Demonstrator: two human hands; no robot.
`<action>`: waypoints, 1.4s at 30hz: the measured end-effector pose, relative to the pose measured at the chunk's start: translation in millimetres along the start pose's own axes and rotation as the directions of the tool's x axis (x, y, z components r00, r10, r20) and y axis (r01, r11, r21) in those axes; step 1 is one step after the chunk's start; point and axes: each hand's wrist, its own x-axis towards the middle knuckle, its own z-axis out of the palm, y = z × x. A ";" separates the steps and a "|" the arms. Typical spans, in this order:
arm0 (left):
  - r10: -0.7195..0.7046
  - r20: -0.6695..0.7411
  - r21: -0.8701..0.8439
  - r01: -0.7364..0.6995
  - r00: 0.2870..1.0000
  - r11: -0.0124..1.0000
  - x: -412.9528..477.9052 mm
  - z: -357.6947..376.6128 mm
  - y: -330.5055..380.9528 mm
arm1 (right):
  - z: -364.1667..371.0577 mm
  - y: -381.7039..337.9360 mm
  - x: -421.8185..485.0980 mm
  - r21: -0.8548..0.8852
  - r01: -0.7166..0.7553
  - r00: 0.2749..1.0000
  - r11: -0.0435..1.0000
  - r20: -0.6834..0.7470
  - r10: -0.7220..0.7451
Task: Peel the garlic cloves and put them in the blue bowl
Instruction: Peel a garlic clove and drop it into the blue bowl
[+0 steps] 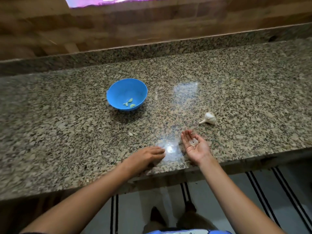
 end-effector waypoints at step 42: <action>-0.615 0.566 -0.301 -0.832 -0.549 0.466 -575.8 120.1 298.1 | -216.1 541.8 -313.3 -0.797 -0.541 0.416 -0.268 -0.530 0.739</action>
